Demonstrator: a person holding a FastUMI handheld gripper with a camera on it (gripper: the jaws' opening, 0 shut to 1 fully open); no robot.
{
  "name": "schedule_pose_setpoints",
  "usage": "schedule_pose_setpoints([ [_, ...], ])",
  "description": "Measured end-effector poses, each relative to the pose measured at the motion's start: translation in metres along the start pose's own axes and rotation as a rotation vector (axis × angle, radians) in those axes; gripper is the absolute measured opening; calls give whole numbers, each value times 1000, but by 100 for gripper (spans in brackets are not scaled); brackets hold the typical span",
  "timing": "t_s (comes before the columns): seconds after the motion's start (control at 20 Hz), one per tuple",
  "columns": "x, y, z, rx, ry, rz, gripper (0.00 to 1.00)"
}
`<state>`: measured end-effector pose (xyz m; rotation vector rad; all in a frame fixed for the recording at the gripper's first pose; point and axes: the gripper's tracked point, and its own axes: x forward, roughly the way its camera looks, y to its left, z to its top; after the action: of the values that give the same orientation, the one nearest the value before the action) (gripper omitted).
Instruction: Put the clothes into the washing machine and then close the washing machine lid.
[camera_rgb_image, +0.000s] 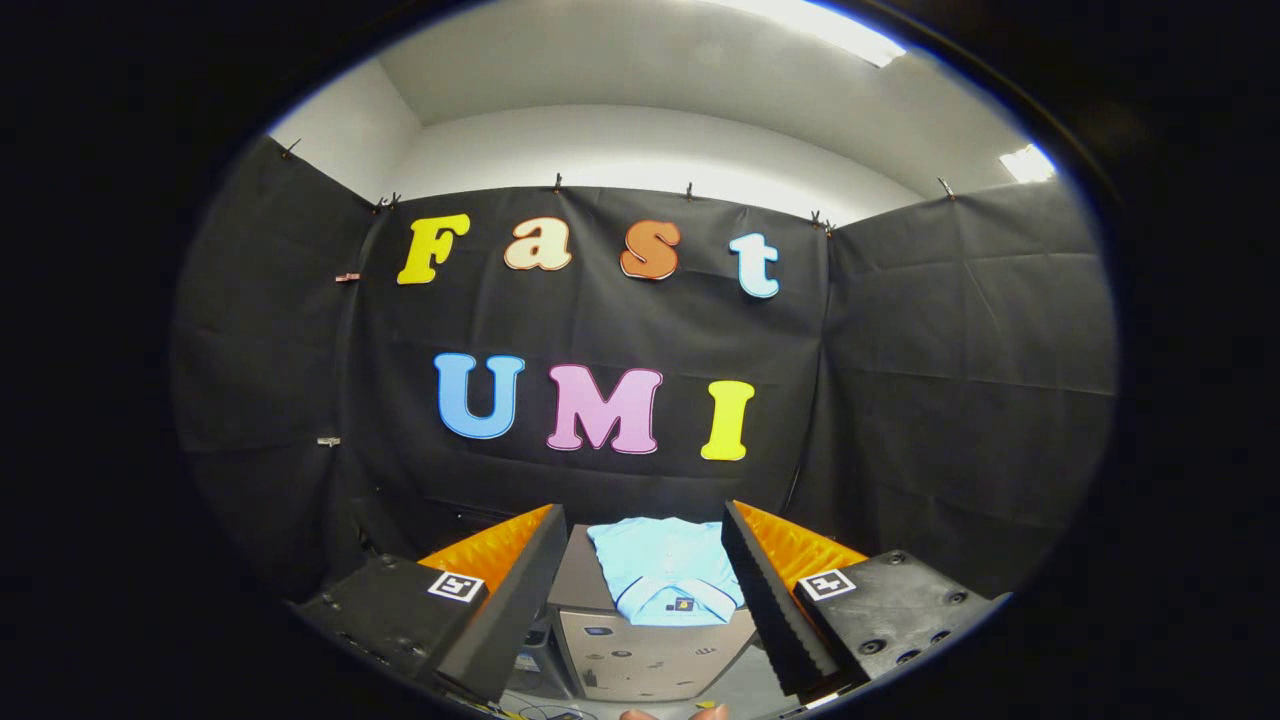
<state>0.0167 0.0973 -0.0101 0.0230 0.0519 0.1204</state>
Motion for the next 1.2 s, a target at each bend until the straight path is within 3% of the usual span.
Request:
schedule_pose_setpoints([
  [0.35,32,2,-23,67,102,-3,98],
  [0.5,57,-6,-36,8,152,-6,98],
  [0.65,88,-18,-50,-56,195,3,98],
  [1.2,217,-53,-138,17,467,34,98],
])
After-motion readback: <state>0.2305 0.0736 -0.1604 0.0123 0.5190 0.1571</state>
